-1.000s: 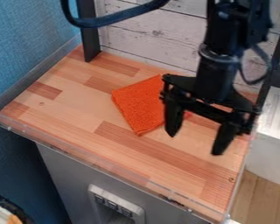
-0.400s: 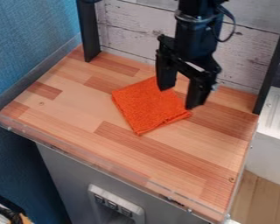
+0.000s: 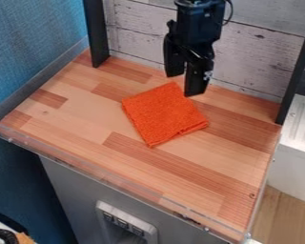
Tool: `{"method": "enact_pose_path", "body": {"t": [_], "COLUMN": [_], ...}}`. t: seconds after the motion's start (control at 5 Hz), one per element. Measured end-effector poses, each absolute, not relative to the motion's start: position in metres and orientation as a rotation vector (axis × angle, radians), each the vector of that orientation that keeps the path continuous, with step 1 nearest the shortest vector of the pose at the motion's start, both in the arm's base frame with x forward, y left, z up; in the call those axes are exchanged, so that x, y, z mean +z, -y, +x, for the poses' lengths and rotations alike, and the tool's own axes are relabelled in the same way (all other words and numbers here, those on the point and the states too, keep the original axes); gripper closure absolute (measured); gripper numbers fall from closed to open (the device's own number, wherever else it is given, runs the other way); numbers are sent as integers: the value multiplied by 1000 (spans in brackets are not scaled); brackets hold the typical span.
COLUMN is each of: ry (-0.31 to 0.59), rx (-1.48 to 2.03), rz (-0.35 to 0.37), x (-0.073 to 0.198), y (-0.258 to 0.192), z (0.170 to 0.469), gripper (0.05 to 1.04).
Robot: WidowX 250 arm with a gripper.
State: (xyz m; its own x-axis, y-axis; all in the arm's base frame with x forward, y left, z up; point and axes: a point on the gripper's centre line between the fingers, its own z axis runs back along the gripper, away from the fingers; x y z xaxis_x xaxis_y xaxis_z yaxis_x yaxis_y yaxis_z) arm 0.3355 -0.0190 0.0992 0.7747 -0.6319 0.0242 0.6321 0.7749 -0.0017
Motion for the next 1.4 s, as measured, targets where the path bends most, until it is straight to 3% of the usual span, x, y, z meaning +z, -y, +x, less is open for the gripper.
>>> {"method": "enact_pose_path", "body": {"t": [0.8, 1.0, 1.4], "ry": [14, 10, -21], "rx": [-860, -867, -877], "rz": [-37, -36, -32], "x": [105, 105, 80], "y": [-11, -22, -34], "z": [345, 344, 344], "gripper": [85, 132, 720]}}
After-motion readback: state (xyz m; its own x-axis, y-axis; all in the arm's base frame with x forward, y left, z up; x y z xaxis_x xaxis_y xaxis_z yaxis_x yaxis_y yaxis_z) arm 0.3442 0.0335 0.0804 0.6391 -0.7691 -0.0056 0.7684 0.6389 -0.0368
